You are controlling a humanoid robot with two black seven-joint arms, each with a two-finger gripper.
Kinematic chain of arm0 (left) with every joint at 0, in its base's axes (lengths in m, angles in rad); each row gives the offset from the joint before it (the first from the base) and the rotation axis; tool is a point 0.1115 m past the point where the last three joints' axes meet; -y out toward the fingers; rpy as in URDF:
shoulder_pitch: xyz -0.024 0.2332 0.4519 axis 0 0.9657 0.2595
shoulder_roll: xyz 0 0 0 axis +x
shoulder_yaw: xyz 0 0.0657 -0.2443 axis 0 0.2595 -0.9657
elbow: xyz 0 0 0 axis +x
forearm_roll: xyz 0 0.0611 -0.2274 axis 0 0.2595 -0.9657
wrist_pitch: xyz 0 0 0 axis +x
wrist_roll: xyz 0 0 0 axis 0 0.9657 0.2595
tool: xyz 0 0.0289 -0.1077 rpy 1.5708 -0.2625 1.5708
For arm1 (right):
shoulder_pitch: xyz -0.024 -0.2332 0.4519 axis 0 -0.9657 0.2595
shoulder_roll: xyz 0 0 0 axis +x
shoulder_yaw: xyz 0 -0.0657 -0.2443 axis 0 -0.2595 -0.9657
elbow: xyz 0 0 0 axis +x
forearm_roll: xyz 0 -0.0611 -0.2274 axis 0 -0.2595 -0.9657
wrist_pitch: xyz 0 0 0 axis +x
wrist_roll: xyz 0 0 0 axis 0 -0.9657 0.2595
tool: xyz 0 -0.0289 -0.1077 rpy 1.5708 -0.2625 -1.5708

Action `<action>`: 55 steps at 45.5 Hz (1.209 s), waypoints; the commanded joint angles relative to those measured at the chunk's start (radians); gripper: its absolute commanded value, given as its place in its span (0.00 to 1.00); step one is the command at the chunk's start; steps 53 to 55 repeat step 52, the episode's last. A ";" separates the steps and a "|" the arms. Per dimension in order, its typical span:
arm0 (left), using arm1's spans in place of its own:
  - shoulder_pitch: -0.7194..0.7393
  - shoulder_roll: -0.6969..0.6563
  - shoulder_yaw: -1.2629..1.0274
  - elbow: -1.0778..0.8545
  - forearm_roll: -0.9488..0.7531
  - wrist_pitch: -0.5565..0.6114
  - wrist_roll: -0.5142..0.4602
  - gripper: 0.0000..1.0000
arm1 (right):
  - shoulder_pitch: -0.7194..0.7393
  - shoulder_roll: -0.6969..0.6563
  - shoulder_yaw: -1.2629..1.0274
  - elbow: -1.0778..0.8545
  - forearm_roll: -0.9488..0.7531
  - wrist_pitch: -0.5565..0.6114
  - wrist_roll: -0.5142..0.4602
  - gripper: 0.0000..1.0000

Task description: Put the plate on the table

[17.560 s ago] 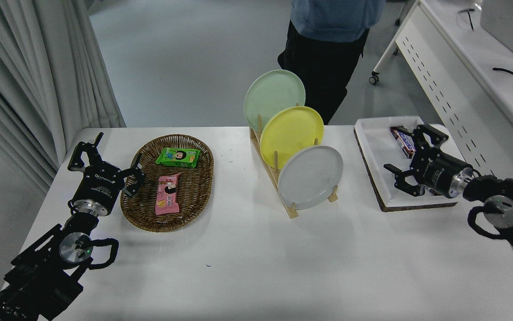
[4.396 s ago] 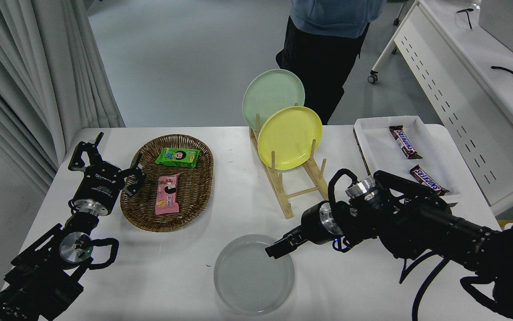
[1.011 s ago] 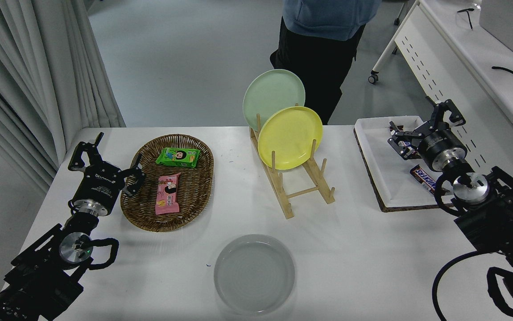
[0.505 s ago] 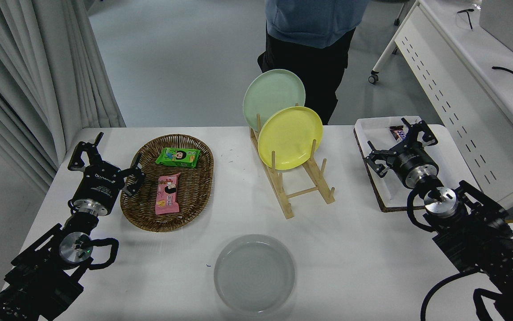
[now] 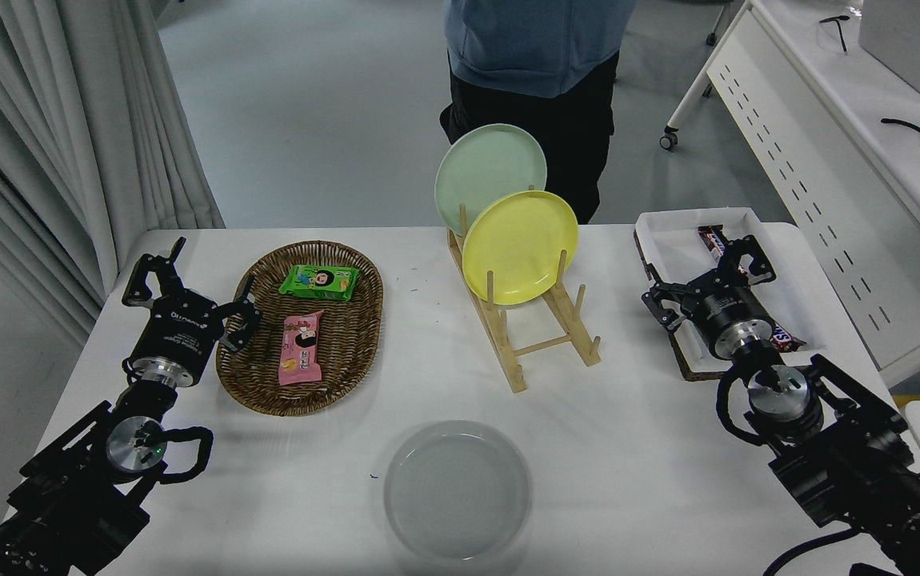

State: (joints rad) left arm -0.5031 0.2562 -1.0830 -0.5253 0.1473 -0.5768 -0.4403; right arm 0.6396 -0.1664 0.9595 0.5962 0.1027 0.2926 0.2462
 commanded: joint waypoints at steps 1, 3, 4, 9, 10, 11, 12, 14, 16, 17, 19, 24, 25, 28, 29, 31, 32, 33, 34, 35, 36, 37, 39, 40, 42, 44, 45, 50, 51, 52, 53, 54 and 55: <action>0.000 0.000 0.000 -0.001 0.000 0.000 0.000 1.00 | -0.012 -0.008 0.025 0.019 -0.046 0.063 0.018 0.99; 0.000 0.000 0.000 -0.001 0.000 0.000 0.000 1.00 | -0.012 -0.016 0.016 0.016 -0.064 0.062 0.016 0.99; 0.000 0.000 0.000 -0.001 0.000 0.000 0.000 1.00 | -0.014 -0.018 0.016 0.013 -0.080 0.062 0.016 0.99; 0.000 0.000 0.000 0.001 0.000 0.000 0.000 1.00 | -0.012 -0.019 0.033 0.010 -0.176 0.059 0.018 0.99; 0.000 0.000 0.000 0.001 0.000 0.000 0.000 1.00 | -0.012 -0.019 0.034 0.010 -0.181 0.060 0.018 0.99; 0.000 0.000 0.000 0.001 0.000 0.000 0.000 1.00 | -0.014 -0.019 0.036 0.010 -0.181 0.060 0.018 0.99; 0.000 0.000 0.000 -0.001 0.000 0.000 0.000 1.00 | -0.014 -0.021 0.036 0.008 -0.181 0.062 0.018 0.99; 0.000 0.000 0.000 0.001 0.000 0.000 0.000 1.00 | -0.014 -0.021 0.036 0.007 -0.182 0.062 0.018 0.99; 0.000 0.000 0.000 0.001 0.000 0.000 0.000 1.00 | -0.012 -0.022 0.039 0.001 -0.182 0.062 0.018 0.99; 0.000 0.000 0.000 0.001 0.000 0.000 0.000 1.00 | -0.012 -0.022 0.039 -0.010 -0.182 0.060 0.018 0.99; 0.000 0.000 0.000 0.001 0.000 0.000 0.000 1.00 | -0.012 -0.019 0.039 -0.030 -0.182 0.063 0.018 0.99; 0.000 0.000 0.000 0.001 0.000 0.000 0.000 1.00 | -0.002 -0.019 0.033 -0.041 -0.179 0.063 0.018 0.99; 0.000 0.000 0.000 0.001 0.000 0.000 0.000 1.00 | 0.005 -0.019 0.033 -0.041 -0.179 0.062 0.018 0.99; 0.000 0.000 0.000 0.001 0.000 0.000 0.000 1.00 | 0.008 -0.019 0.031 -0.036 -0.179 0.063 0.018 0.99; 0.000 0.000 0.000 0.001 0.000 0.000 0.000 1.00 | 0.008 -0.019 0.030 -0.036 -0.179 0.063 0.019 0.99; 0.000 0.000 0.000 0.001 0.000 0.000 0.000 1.00 | 0.003 -0.018 0.027 -0.036 -0.179 0.065 0.019 0.99; 0.000 0.000 0.000 0.001 0.000 0.000 0.000 1.00 | 0.000 -0.018 0.024 -0.036 -0.179 0.065 0.019 0.99; 0.000 0.000 0.000 0.001 0.000 0.000 0.000 1.00 | -0.003 -0.018 0.024 -0.035 -0.179 0.066 0.019 0.99; 0.000 0.000 0.000 -0.001 0.000 0.000 0.000 1.00 | -0.003 -0.019 0.024 -0.035 -0.179 0.066 0.019 0.99; 0.000 0.000 0.000 0.001 0.000 0.000 0.000 1.00 | -0.003 -0.019 0.024 -0.035 -0.179 0.066 0.021 0.99; 0.000 0.000 0.000 0.001 0.000 0.000 0.000 1.00 | -0.001 -0.021 0.025 -0.035 -0.179 0.066 0.021 0.99; 0.000 0.000 0.000 -0.001 0.000 0.000 0.000 1.00 | 0.000 -0.022 0.030 -0.035 -0.179 0.066 0.021 0.99; 0.000 0.000 0.000 -0.001 0.000 0.000 0.000 1.00 | 0.000 -0.024 0.038 -0.036 -0.179 0.065 0.021 0.99; 0.000 0.000 0.000 -0.001 0.000 0.000 0.000 1.00 | 0.000 -0.025 0.038 -0.038 -0.179 0.065 0.022 0.99; 0.000 0.000 0.000 0.001 0.000 0.000 0.000 1.00 | 0.000 -0.030 0.038 -0.041 -0.178 0.065 0.022 0.99; 0.000 0.000 0.000 0.001 0.000 0.000 0.000 1.00 | -0.003 -0.030 0.038 -0.039 -0.178 0.065 0.022 0.99; 0.000 0.000 0.000 0.001 0.000 0.000 0.000 1.00 | -0.005 -0.031 0.038 -0.039 -0.178 0.065 0.022 0.99; 0.000 0.000 0.000 0.001 0.000 0.000 0.000 1.00 | -0.003 -0.041 0.039 -0.039 -0.178 0.065 0.022 0.99; 0.000 0.000 0.000 -0.001 0.000 0.000 0.000 1.00 | -0.001 -0.044 0.041 -0.039 -0.176 0.063 0.022 0.99; 0.000 0.000 0.000 0.001 0.000 0.000 0.000 1.00 | 0.000 -0.047 0.041 -0.039 -0.176 0.063 0.022 0.99; 0.000 0.000 0.000 0.001 0.000 0.000 0.000 1.00 | 0.000 -0.047 0.041 -0.039 -0.176 0.063 0.022 0.99; 0.000 0.000 0.000 0.001 0.000 0.000 0.000 1.00 | 0.000 -0.047 0.041 -0.039 -0.176 0.063 0.022 0.99; 0.000 0.000 0.000 0.001 0.000 0.000 0.000 1.00 | 0.000 -0.047 0.041 -0.039 -0.176 0.063 0.022 0.99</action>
